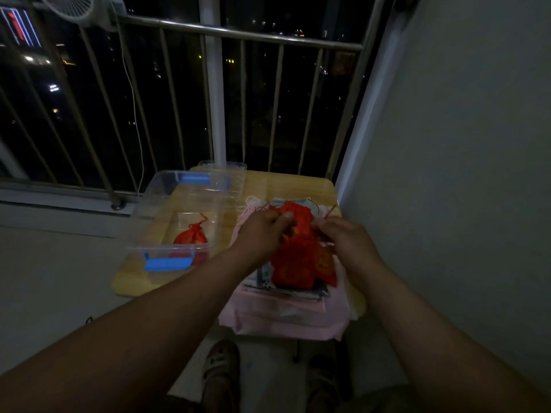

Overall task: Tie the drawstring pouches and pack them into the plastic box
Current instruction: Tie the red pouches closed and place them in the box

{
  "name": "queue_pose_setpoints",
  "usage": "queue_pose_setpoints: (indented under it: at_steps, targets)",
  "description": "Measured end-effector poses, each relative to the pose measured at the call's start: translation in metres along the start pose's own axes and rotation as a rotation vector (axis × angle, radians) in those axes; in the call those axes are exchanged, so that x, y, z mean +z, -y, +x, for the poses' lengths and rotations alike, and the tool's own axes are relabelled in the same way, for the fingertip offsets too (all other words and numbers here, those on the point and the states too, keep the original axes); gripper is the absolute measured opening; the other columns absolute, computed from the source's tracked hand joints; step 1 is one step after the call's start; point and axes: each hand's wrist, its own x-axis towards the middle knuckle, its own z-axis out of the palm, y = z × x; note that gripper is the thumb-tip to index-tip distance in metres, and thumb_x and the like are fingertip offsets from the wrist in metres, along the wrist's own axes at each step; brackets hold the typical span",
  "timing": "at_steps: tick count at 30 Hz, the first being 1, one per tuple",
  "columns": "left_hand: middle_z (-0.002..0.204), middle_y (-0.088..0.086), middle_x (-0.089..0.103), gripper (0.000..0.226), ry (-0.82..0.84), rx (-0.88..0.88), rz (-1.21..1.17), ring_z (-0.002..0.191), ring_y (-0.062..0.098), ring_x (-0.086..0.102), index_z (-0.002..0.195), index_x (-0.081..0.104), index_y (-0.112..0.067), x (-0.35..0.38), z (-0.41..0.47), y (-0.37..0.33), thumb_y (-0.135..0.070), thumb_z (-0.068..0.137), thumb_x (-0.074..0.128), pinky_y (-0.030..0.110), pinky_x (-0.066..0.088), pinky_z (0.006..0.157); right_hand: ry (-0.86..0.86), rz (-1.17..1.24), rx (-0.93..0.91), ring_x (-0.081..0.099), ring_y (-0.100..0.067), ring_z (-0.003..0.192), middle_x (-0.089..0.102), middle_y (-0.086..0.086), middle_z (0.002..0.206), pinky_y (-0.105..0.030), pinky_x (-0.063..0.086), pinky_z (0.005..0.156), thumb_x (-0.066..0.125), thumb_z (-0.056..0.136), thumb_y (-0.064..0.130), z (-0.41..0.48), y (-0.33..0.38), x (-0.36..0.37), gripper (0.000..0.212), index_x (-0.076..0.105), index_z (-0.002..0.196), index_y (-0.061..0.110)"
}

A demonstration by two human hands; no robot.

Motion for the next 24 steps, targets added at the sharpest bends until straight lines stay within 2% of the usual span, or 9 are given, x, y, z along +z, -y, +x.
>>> queue_pose_setpoints:
  at_steps: [2,4,6,9,11,14,17,20,24]
  targets:
    - [0.084,0.011,0.072,0.042,0.081,0.095,0.151,0.074,0.026,0.066,0.088,0.073,-0.011,0.002,0.002,0.000,-0.043,0.106,0.052,0.041,0.055,0.077,0.037,-0.116,-0.080,0.072,-0.028,0.100,0.079,-0.003,0.098,-0.051,0.057,0.096,0.067,0.097,0.036,0.001,0.000,0.004,0.020,0.081,0.094,0.023]
    - [0.073,0.013,0.063,0.040,0.131,0.122,0.184,0.066,0.026,0.058,0.074,0.066,-0.018,0.003,0.002,-0.001,-0.039,0.106,0.053,0.039,0.047,0.068,0.041,-0.139,-0.139,0.071,-0.023,0.103,0.078,0.002,0.102,-0.052,0.055,0.099,0.066,0.098,0.038,0.002,0.002,0.008,0.019,0.082,0.095,0.028]
    - [0.076,0.013,0.068,0.036,0.156,0.076,0.099,0.070,0.031,0.062,0.080,0.072,-0.019,0.003,-0.001,0.003,-0.037,0.106,0.054,0.041,0.048,0.069,0.047,-0.140,-0.181,0.069,-0.014,0.106,0.077,0.007,0.107,-0.048,0.054,0.102,0.065,0.098,0.038,0.003,0.000,0.015,0.017,0.082,0.097,0.034]
    - [0.073,-0.001,0.071,0.036,0.208,0.049,0.006,0.061,0.009,0.061,0.078,0.071,-0.026,0.005,-0.007,0.008,-0.031,0.108,0.051,0.031,0.045,0.066,0.106,-0.161,-0.199,0.072,-0.018,0.102,0.079,0.001,0.098,-0.051,0.053,0.101,0.064,0.098,0.041,0.003,-0.006,0.021,0.020,0.082,0.094,0.033]
    - [0.068,-0.001,0.067,0.038,0.211,0.053,-0.002,0.058,0.006,0.057,0.076,0.068,-0.026,0.010,-0.008,0.010,-0.028,0.109,0.050,0.030,0.043,0.065,0.148,-0.148,-0.174,0.073,-0.023,0.099,0.079,-0.004,0.090,-0.054,0.053,0.101,0.061,0.098,0.044,0.005,-0.009,0.022,0.023,0.081,0.094,0.033]
    - [0.065,0.003,0.059,0.039,0.177,-0.014,-0.129,0.058,0.014,0.048,0.087,0.065,0.000,0.013,-0.005,0.012,-0.030,0.108,0.050,0.033,0.038,0.062,0.124,-0.102,-0.123,0.072,-0.014,0.101,0.078,0.005,0.099,-0.049,0.054,0.101,0.053,0.103,0.035,0.006,-0.013,0.015,0.027,0.080,0.097,0.033]
    - [0.063,0.001,0.051,0.046,0.164,-0.069,-0.195,0.054,0.012,0.039,0.103,0.060,0.013,0.014,-0.001,0.015,-0.031,0.108,0.050,0.029,0.032,0.055,0.138,-0.028,-0.061,0.073,-0.023,0.104,0.079,-0.002,0.103,-0.048,0.056,0.099,0.057,0.102,0.024,0.002,-0.030,0.008,0.022,0.079,0.102,0.021]
    - [0.062,-0.001,0.054,0.038,0.153,-0.101,-0.257,0.053,0.010,0.041,0.103,0.065,0.007,0.021,-0.002,0.018,-0.028,0.108,0.049,0.025,0.034,0.054,0.144,-0.010,-0.056,0.074,-0.027,0.101,0.079,-0.005,0.100,-0.048,0.058,0.095,0.063,0.100,0.017,-0.002,-0.050,0.011,0.015,0.079,0.100,0.017]
    - [0.061,-0.001,0.057,0.031,0.094,-0.164,-0.328,0.053,0.009,0.046,0.101,0.069,-0.005,0.028,-0.004,0.025,-0.026,0.109,0.047,0.023,0.037,0.053,0.038,0.087,0.011,0.073,-0.029,0.103,0.079,-0.005,0.101,-0.047,0.059,0.092,0.067,0.096,0.015,0.006,-0.057,0.015,0.011,0.077,0.099,0.018]
